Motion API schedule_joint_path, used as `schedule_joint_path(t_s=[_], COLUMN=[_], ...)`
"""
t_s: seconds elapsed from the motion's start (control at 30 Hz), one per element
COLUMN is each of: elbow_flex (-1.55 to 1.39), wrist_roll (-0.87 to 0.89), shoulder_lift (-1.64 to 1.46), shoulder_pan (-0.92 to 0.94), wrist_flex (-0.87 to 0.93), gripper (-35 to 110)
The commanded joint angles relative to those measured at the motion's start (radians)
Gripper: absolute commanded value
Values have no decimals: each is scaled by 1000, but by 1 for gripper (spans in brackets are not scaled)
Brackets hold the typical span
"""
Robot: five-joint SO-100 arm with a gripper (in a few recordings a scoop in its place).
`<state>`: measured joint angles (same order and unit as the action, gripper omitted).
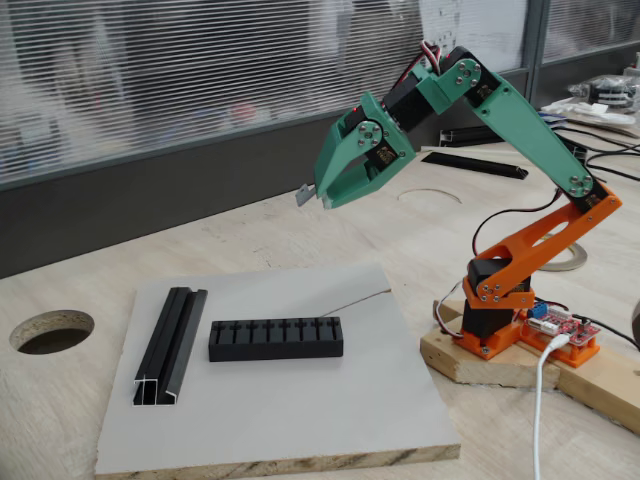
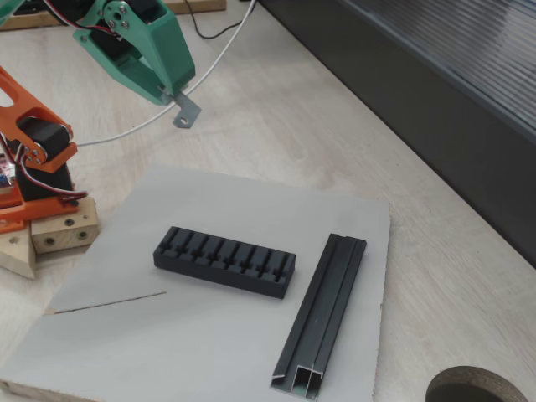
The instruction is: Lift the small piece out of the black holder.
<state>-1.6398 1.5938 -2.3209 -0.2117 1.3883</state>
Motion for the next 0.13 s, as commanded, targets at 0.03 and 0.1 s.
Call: schedule_joint_path(t_s=[0.03, 0.1], elbow_flex=[12, 9], wrist_roll=[20, 20], shoulder_lift=[-20, -20], shoulder_pan=[0, -5], wrist_flex=[0, 0], gripper=[7, 7])
